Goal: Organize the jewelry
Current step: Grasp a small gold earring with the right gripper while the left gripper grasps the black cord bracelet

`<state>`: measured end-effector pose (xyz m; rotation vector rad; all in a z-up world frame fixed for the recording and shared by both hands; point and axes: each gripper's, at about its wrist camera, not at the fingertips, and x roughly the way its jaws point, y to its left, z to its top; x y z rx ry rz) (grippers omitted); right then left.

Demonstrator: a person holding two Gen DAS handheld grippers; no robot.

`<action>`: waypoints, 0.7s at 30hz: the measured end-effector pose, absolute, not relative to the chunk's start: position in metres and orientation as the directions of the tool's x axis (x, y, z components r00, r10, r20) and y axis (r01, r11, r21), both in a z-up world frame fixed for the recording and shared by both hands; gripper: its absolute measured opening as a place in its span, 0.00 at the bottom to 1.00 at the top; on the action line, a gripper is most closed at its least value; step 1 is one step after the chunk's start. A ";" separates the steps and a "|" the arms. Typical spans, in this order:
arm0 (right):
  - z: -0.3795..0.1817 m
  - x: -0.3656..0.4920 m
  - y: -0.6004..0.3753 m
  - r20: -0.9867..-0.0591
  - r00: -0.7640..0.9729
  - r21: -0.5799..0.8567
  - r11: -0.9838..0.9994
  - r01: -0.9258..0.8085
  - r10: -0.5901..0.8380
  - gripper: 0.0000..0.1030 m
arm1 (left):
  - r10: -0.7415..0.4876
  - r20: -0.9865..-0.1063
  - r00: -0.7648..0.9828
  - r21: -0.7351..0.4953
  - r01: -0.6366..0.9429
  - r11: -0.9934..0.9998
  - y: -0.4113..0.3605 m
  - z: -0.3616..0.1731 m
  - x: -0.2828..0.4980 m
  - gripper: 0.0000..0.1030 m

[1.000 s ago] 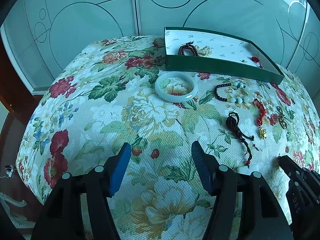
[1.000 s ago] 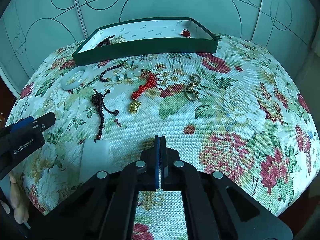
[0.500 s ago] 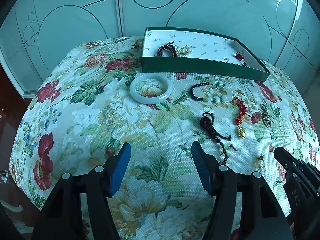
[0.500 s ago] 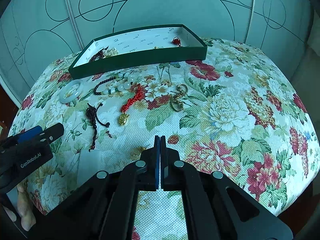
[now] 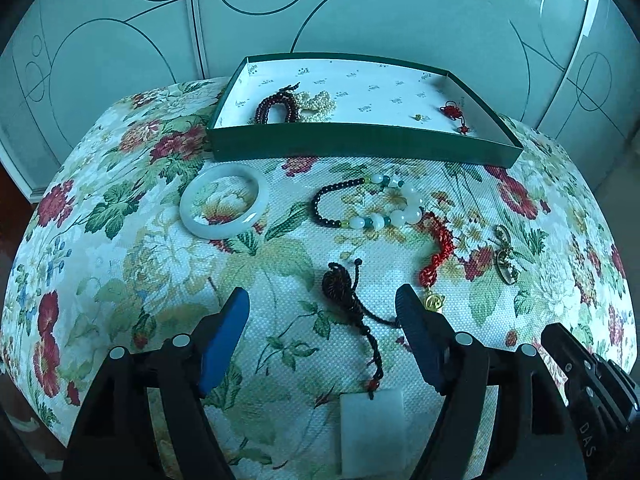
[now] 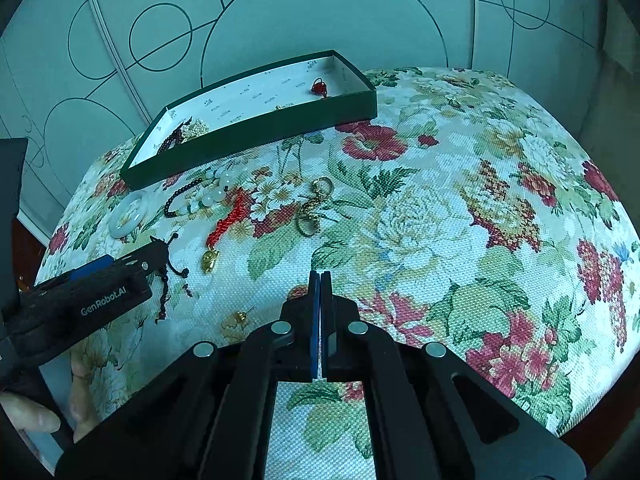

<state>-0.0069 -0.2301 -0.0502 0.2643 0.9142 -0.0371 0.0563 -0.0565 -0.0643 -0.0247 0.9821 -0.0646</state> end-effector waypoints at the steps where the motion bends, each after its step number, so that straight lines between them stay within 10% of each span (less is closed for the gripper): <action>1: -0.050 -0.007 -0.232 -0.785 0.614 0.214 0.966 0.147 0.080 0.00 | -0.060 -0.830 0.554 -0.048 0.036 0.998 -0.058 -0.065 0.059 0.72; 12: -0.058 -0.005 -0.244 -0.788 0.605 0.264 0.950 0.167 0.113 0.00 | -0.020 -0.851 0.525 0.004 0.043 0.999 -0.070 -0.076 0.065 0.51; 21: -0.060 -0.005 -0.244 -0.791 0.601 0.265 0.950 0.168 0.115 0.00 | -0.032 -0.842 0.539 0.022 0.093 0.995 -0.081 -0.075 0.064 0.10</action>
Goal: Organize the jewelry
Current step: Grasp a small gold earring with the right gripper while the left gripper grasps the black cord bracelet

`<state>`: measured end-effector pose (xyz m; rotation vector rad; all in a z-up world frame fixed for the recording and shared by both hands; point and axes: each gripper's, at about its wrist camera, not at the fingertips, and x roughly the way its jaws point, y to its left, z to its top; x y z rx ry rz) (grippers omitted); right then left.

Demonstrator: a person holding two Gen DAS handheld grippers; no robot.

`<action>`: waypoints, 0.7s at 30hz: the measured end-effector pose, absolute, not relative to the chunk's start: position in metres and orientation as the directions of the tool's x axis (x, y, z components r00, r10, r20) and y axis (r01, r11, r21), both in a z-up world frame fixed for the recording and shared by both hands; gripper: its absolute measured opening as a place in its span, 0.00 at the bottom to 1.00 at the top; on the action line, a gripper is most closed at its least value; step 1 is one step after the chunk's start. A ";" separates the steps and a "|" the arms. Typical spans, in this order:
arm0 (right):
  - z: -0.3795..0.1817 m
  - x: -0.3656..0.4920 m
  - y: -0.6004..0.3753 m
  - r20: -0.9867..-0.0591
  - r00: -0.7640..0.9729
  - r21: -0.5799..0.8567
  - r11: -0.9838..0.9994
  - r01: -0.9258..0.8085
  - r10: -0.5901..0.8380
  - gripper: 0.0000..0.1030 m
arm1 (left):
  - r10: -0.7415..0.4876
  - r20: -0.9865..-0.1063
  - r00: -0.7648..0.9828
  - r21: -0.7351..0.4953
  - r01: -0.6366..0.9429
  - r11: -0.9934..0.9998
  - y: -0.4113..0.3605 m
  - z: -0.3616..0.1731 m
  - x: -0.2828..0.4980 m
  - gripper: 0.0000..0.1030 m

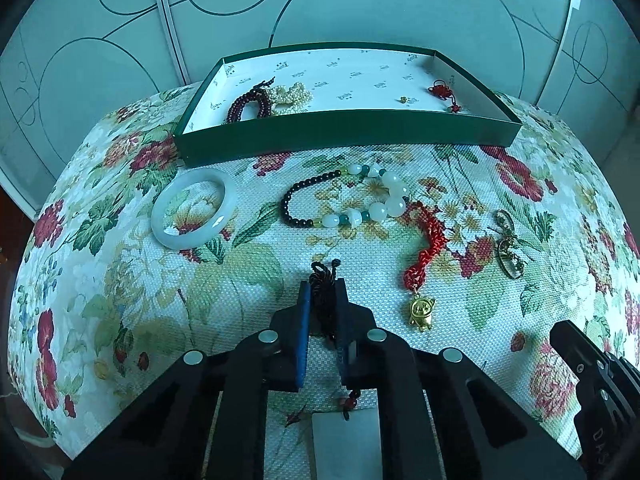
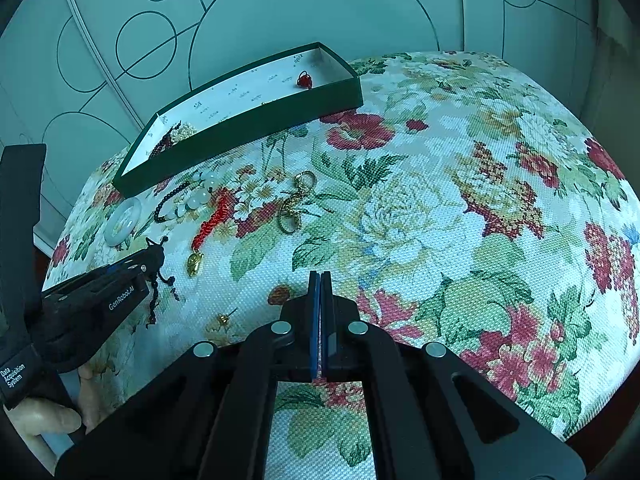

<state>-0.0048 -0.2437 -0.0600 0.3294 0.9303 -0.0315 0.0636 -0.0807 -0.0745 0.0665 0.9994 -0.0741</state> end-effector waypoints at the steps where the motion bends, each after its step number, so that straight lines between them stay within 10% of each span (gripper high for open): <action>1: -0.060 -0.005 -0.244 -0.792 0.600 0.265 0.950 0.168 0.115 0.00 | -0.035 -0.841 0.539 0.021 0.096 0.995 -0.081 -0.074 0.063 0.09; 21: -0.056 -0.001 -0.232 -0.798 0.595 0.222 0.966 0.136 0.100 0.00 | -0.138 -0.809 0.572 -0.065 0.146 0.987 -0.068 -0.049 0.050 0.07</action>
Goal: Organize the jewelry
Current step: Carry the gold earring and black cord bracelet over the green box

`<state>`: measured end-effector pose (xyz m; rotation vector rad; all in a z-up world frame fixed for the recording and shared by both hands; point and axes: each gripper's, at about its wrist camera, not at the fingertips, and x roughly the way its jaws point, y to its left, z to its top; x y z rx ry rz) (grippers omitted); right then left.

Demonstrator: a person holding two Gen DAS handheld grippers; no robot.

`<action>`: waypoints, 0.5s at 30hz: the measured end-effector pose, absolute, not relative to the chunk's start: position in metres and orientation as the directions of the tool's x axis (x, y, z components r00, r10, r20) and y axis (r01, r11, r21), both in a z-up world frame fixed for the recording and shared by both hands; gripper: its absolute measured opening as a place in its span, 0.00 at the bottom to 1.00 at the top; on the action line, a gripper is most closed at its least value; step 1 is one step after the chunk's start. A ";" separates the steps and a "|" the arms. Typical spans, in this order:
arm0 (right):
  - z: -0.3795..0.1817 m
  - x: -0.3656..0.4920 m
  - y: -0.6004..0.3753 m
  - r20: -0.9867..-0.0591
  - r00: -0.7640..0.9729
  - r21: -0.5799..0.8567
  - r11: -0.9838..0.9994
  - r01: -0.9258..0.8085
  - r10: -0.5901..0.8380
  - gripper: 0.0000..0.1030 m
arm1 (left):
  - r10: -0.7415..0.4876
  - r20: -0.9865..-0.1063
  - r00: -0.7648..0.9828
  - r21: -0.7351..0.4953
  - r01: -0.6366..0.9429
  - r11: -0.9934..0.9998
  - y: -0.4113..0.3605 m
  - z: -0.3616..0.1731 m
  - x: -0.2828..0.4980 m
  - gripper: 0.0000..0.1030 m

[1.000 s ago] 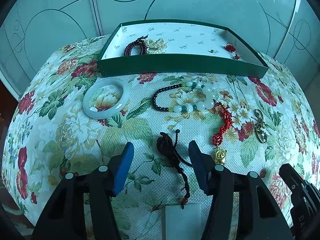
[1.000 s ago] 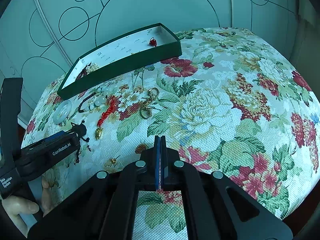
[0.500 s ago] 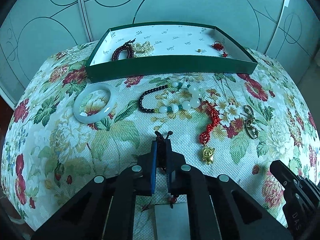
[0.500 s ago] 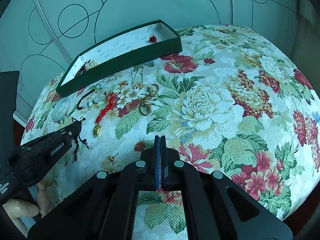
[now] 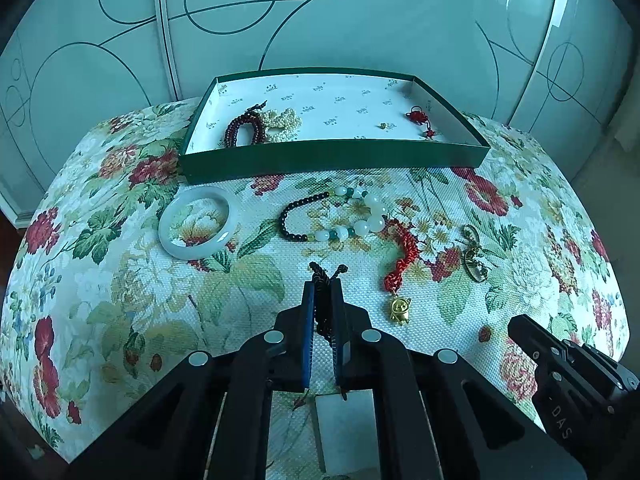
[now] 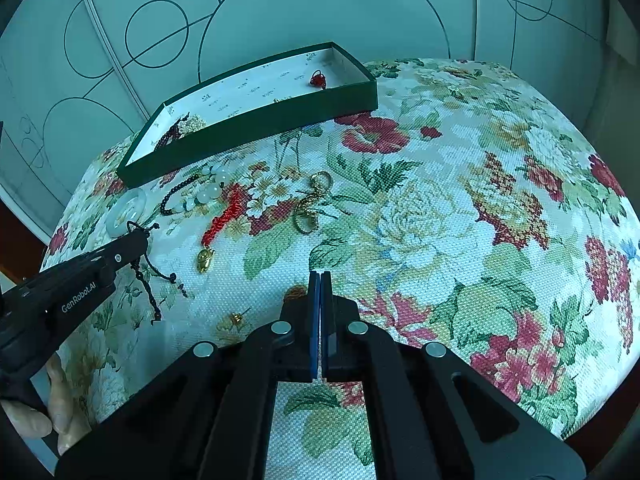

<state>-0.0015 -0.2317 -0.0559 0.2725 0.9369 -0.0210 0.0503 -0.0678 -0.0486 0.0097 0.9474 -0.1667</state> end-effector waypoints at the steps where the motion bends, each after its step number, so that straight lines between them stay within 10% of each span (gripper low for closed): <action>1: -0.055 -0.001 -0.230 -0.798 0.594 0.218 0.967 0.132 0.099 0.00 | -0.140 -0.808 0.572 -0.067 0.147 0.987 -0.067 -0.048 0.050 0.07; 15: -0.035 0.003 -0.213 -0.786 0.613 0.179 0.979 0.095 0.084 0.00 | -0.207 -0.761 0.615 -0.105 0.198 0.974 -0.060 -0.013 0.033 0.07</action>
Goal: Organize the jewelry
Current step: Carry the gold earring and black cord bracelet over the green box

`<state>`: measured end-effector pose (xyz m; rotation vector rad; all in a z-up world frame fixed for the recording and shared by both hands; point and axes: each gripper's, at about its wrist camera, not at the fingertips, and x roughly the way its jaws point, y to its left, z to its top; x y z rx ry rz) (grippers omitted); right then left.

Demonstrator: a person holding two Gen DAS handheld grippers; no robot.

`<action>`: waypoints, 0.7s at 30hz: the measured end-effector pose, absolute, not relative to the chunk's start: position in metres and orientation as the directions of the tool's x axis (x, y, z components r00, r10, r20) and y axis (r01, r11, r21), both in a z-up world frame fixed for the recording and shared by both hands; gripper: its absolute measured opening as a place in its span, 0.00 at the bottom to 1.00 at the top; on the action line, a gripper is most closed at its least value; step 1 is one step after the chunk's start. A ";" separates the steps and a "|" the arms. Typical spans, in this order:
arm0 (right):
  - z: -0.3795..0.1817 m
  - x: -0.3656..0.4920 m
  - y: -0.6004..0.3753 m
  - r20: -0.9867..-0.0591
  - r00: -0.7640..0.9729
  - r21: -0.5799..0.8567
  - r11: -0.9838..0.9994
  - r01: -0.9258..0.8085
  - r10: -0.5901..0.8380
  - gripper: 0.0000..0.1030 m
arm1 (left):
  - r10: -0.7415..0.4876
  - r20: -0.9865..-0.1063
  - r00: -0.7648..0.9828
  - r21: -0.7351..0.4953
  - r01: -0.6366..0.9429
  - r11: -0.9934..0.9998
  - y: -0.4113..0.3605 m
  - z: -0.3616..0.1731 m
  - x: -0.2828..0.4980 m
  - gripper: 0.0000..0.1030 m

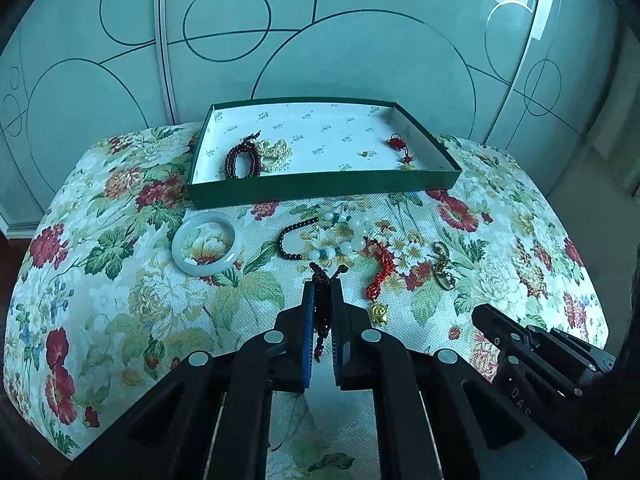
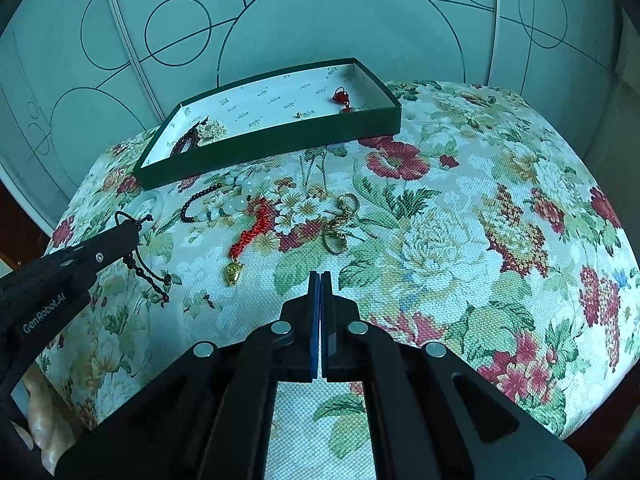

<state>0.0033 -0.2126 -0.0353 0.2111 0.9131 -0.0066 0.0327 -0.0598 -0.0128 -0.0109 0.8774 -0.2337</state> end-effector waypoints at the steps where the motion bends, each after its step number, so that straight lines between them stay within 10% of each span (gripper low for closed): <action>1: -0.034 0.004 -0.212 -0.784 0.615 0.178 0.980 0.093 0.084 0.00 | -0.211 -0.755 0.621 -0.106 0.203 0.974 -0.060 -0.010 0.032 0.07; 21: 0.032 0.078 -0.207 -0.679 0.727 0.195 0.980 0.046 0.101 0.00 | -0.248 -0.682 0.688 -0.136 0.214 0.967 -0.059 0.039 0.106 0.07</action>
